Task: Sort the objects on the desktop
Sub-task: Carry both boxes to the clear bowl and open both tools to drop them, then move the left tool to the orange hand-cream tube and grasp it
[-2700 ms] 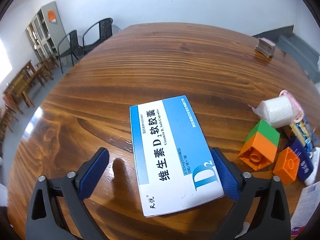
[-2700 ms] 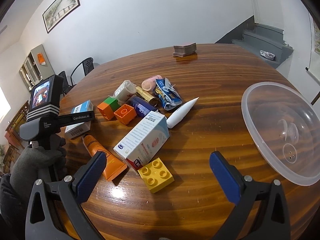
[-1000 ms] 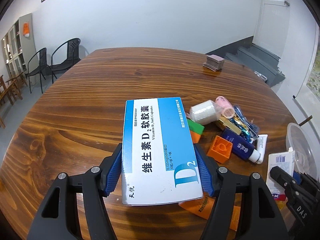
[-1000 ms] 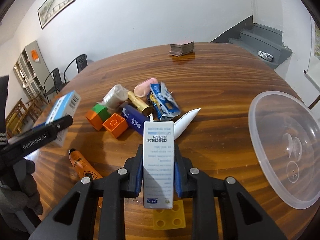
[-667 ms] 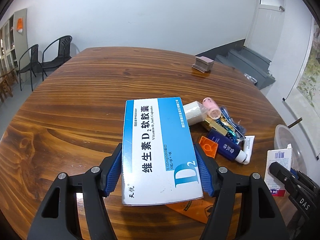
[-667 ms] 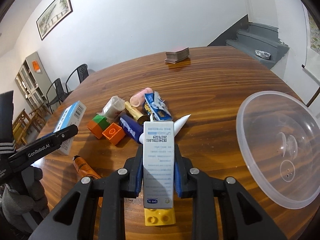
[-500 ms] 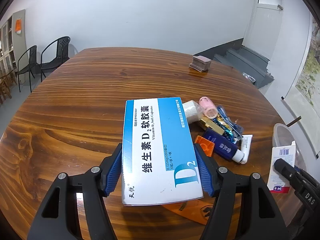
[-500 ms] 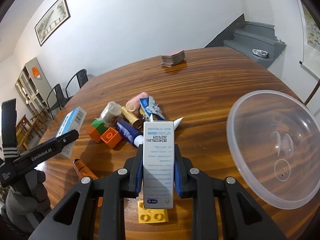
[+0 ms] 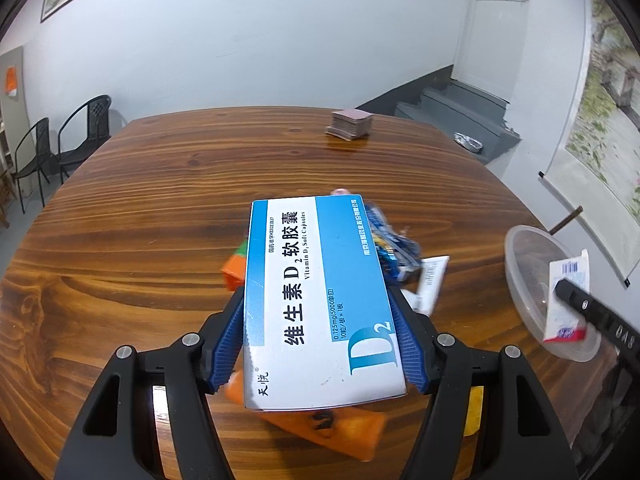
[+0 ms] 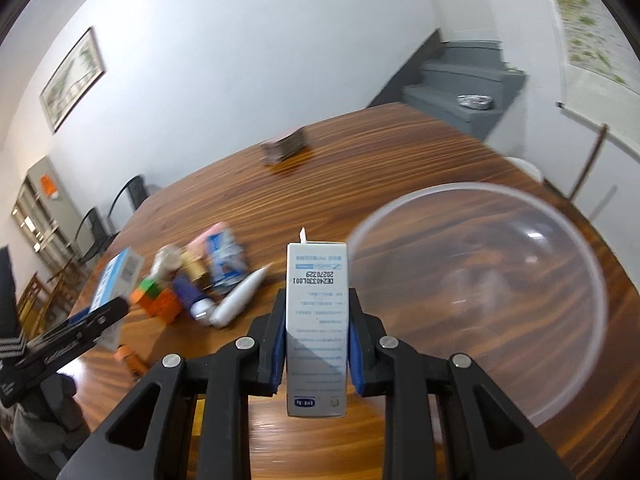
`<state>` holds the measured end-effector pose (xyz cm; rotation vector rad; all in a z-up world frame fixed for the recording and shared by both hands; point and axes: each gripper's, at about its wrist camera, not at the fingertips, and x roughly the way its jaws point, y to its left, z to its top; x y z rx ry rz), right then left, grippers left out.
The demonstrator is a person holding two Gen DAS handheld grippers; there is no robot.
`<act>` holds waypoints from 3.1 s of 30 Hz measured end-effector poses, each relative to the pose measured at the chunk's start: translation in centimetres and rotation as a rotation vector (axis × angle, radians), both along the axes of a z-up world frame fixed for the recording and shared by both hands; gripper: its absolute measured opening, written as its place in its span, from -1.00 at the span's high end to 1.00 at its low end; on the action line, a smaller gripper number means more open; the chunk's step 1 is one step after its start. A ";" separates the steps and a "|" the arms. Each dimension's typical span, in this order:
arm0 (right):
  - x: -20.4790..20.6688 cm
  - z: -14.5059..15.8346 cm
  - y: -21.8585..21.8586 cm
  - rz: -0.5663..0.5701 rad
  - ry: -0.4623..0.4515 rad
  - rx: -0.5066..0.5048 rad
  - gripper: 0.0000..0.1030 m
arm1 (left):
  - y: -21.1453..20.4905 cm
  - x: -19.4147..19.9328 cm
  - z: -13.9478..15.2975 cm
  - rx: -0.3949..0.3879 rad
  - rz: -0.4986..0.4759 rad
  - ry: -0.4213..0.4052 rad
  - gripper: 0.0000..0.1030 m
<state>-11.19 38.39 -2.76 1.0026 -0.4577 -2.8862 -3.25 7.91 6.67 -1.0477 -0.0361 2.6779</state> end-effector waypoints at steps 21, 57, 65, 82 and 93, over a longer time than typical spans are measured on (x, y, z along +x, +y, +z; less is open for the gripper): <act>-0.2 -0.2 13.8 -0.224 -0.038 -0.024 0.45 | 10.2 0.7 0.9 -0.044 -0.172 -0.002 -0.35; -1.6 -0.7 14.8 -0.196 -0.053 0.085 0.03 | 25.5 -1.5 0.8 -0.049 -0.460 -0.047 -0.37; 0.7 1.7 13.0 -0.307 0.139 0.254 -0.78 | 23.9 -1.7 -0.6 0.002 -0.422 -0.147 -0.38; 0.1 0.7 12.9 -0.364 0.127 0.323 -0.78 | 14.6 1.7 1.3 -0.011 -0.272 -0.056 -0.38; 0.2 0.8 12.8 -0.388 0.124 0.347 -0.77 | 8.2 2.8 0.9 -0.001 -0.177 -0.061 -0.38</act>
